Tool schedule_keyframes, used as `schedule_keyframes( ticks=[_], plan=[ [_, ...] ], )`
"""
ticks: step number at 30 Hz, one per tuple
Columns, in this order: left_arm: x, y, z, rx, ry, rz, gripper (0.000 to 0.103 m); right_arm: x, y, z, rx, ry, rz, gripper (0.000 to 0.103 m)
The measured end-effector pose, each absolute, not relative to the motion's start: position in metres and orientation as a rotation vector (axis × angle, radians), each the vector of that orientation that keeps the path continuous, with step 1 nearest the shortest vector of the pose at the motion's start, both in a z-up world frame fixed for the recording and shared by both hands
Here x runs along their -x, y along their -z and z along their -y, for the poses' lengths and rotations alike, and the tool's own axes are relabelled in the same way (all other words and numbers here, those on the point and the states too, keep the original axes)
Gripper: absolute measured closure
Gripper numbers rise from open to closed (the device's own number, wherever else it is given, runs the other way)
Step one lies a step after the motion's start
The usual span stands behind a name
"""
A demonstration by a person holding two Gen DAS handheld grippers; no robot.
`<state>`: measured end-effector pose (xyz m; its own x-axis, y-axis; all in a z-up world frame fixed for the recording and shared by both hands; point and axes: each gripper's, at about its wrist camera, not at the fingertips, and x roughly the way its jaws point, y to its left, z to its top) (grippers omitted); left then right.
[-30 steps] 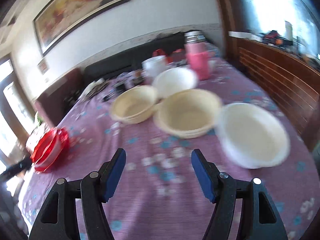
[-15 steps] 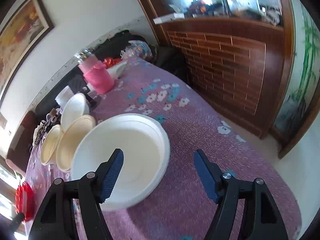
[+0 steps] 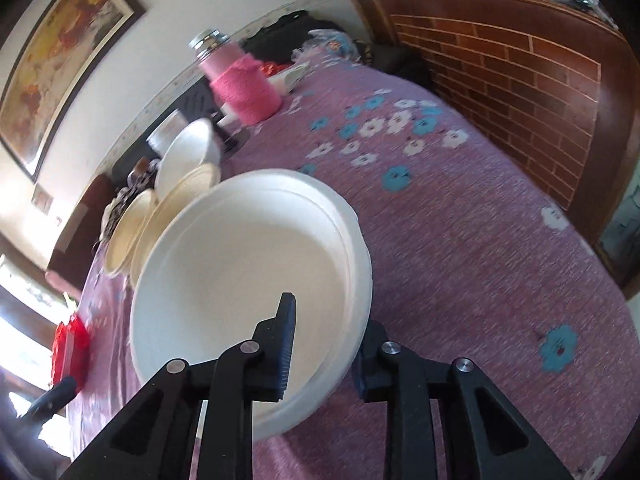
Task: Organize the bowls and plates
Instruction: 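Lift the white bowl with the right tool toward the red plate stack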
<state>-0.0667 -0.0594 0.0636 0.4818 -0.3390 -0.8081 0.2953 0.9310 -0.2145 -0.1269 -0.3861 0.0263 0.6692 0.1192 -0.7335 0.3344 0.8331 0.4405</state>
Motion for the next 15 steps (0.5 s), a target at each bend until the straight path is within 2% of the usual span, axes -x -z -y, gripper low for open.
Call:
schedule_keyframes(
  ticks=[15],
  plan=[
    [0.056,-0.045,0.07,0.071,0.419,-1.045,0.023,0.129,-0.028,0.307,-0.49,-0.138,-0.948,0.077]
  ],
)
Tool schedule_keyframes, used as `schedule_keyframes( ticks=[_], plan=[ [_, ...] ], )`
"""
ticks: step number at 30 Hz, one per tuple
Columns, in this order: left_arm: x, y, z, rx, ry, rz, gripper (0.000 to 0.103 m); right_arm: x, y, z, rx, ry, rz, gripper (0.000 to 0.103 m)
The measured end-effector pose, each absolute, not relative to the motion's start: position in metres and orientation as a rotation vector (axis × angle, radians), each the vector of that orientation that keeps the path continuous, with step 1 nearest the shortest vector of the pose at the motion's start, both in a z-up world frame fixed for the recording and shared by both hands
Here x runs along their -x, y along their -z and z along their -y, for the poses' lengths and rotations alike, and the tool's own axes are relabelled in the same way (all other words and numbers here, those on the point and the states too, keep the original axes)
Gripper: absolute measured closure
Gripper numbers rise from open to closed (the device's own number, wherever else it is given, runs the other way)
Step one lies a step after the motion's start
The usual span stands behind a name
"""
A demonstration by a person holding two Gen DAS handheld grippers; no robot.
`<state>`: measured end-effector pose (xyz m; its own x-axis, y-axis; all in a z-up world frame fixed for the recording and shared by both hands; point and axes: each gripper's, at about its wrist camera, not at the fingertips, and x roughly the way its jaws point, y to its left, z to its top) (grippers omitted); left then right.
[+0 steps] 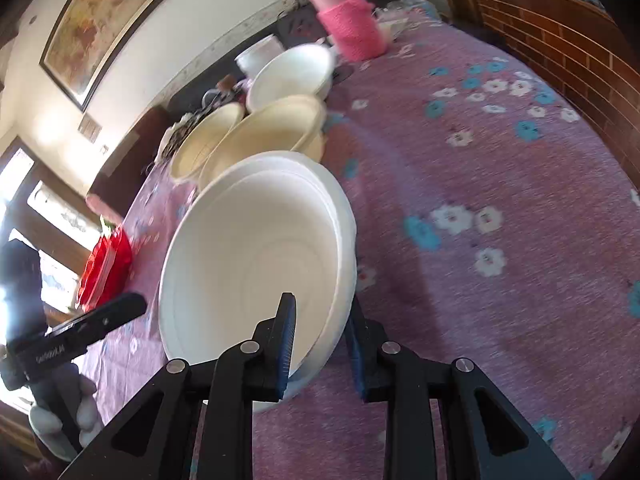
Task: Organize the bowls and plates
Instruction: 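Lift the white bowl with the right tool toward the red plate stack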
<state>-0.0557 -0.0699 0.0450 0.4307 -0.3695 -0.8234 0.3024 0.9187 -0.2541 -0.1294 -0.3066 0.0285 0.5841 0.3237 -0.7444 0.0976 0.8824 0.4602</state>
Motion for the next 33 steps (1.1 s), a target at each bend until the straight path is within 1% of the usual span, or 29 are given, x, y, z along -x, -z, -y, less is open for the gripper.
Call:
schedule_keyframes(
  ticks=[3,17,26,33],
  plan=[
    [0.052,-0.039,0.07,0.082,0.411,-1.058,0.023,0.13,-0.027,0.293,-0.44,-0.135,-0.968,0.077],
    [0.042,-0.024,0.046,0.194,0.392,-1.094,0.023,0.124,-0.026,0.28,-0.419,-0.152,-0.989,0.077],
    [0.046,-0.033,0.027,0.282,0.41,-1.036,0.023,0.122,-0.034,0.261,-0.36,-0.169,-0.988,0.077],
    [0.043,-0.029,0.014,0.304,0.371,-1.031,0.022,0.12,-0.038,0.243,-0.275,-0.171,-0.991,0.076]
  ],
)
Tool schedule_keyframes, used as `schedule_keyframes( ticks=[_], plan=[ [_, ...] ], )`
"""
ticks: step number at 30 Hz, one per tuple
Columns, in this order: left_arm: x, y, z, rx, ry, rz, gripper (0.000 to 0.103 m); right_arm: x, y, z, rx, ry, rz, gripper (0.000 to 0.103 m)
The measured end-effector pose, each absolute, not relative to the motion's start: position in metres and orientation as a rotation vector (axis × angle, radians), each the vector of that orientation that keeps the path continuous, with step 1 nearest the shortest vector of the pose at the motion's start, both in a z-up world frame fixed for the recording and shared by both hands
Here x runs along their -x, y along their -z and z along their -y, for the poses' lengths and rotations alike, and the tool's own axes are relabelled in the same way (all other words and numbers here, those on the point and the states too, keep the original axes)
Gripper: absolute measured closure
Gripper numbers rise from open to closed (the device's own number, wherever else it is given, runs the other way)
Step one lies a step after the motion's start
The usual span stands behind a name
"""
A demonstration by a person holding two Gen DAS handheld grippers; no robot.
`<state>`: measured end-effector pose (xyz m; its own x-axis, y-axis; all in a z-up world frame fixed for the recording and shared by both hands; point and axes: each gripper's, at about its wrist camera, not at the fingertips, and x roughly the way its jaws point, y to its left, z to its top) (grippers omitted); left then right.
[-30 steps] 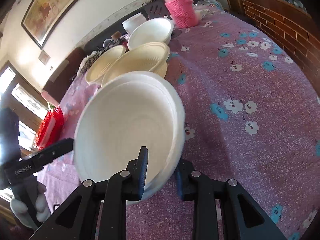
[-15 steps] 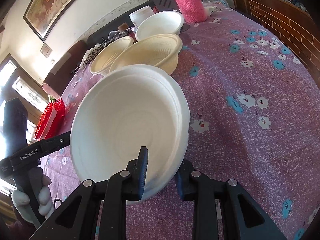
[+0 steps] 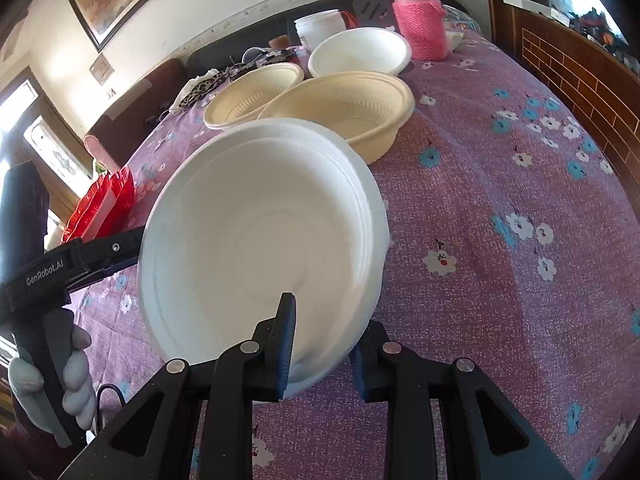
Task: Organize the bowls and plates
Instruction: 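Lift the white bowl with the right tool toward the red plate stack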
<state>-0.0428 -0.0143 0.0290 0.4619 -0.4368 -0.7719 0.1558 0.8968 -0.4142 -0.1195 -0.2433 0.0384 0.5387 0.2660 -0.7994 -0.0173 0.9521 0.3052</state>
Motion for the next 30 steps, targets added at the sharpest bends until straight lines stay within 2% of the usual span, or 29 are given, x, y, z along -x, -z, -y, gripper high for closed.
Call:
schedule_keyframes(
  ticks=[11,19,24,30],
  plan=[
    [0.04,-0.024,0.0,0.323,0.336,-1.04,0.022,0.107,-0.034,0.24,-0.297,-0.147,-1.036,0.076],
    [0.036,-0.031,0.03,0.217,0.352,-1.015,0.022,0.105,-0.035,0.24,-0.329,-0.116,-1.027,0.065],
    [0.031,-0.024,0.03,0.224,0.342,-1.036,0.022,0.103,-0.035,0.242,-0.331,-0.084,-1.027,0.065],
    [0.03,-0.016,0.012,0.26,0.291,-1.061,0.022,0.106,-0.047,0.227,-0.221,-0.057,-0.981,0.077]
  ],
)
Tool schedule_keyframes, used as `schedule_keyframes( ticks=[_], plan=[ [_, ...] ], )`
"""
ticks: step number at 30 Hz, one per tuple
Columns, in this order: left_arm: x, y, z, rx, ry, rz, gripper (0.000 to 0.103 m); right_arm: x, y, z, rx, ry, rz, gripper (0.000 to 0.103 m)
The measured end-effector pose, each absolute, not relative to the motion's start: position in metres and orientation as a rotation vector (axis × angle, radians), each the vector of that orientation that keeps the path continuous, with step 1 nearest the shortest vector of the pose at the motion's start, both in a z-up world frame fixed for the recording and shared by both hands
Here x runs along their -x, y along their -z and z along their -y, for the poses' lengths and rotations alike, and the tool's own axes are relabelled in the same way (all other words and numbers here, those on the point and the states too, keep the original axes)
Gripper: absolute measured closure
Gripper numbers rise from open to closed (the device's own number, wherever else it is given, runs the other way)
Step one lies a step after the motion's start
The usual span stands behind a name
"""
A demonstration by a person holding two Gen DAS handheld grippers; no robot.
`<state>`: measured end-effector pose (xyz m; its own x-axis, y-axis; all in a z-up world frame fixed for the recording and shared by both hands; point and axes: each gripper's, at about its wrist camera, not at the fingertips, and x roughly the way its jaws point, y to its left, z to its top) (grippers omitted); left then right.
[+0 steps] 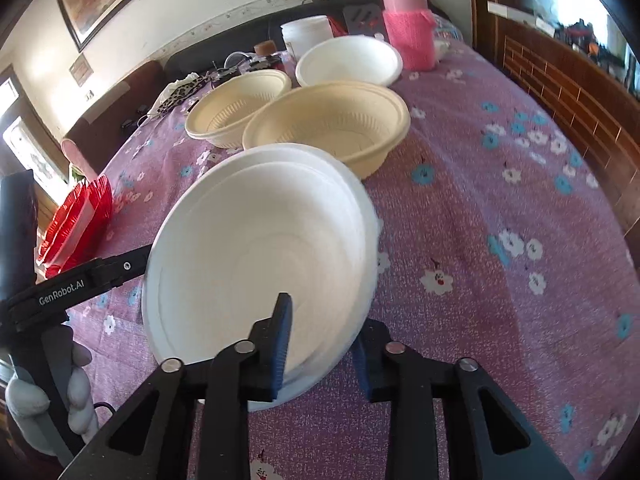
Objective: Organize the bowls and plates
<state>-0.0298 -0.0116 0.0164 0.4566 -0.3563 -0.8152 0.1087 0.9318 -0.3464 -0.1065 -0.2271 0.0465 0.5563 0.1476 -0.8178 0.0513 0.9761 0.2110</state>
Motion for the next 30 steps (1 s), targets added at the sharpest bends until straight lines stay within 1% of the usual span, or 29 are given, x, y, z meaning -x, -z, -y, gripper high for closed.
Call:
schedule_keyframes(
  ticks=[6,8,9,10,12,13,19,24,30],
  plan=[
    [0.029,-0.016,0.002,0.265,0.267,-1.069,0.022,0.108,-0.054,0.205,-0.123,-0.06,-0.968,0.076],
    [0.03,-0.015,-0.001,0.262,0.274,-1.064,0.024,0.108,-0.055,0.203,-0.123,-0.06,-0.966,0.076],
    [0.031,-0.015,-0.002,0.256,0.285,-1.059,0.035,0.108,-0.056,0.202,-0.128,-0.063,-0.965,0.076],
    [0.033,-0.016,-0.001,0.252,0.322,-1.054,0.066,0.109,-0.057,0.202,-0.134,-0.071,-0.962,0.076],
    [0.033,-0.013,0.002,0.244,0.367,-1.078,0.096,0.111,-0.062,0.198,-0.136,-0.09,-0.949,0.076],
    [0.035,-0.013,0.002,0.249,0.372,-1.082,0.1,0.111,-0.064,0.195,-0.139,-0.104,-0.944,0.077],
    [0.048,-0.035,-0.028,0.295,0.324,-0.996,0.1,0.109,-0.084,0.169,-0.116,-0.138,-0.896,0.077],
    [0.059,-0.07,-0.074,0.344,0.247,-0.89,0.1,0.097,-0.102,0.134,-0.114,-0.216,-0.862,0.077],
    [0.07,-0.107,-0.14,0.378,0.129,-0.775,0.101,0.073,-0.132,0.063,-0.063,-0.327,-0.796,0.077]
  ],
)
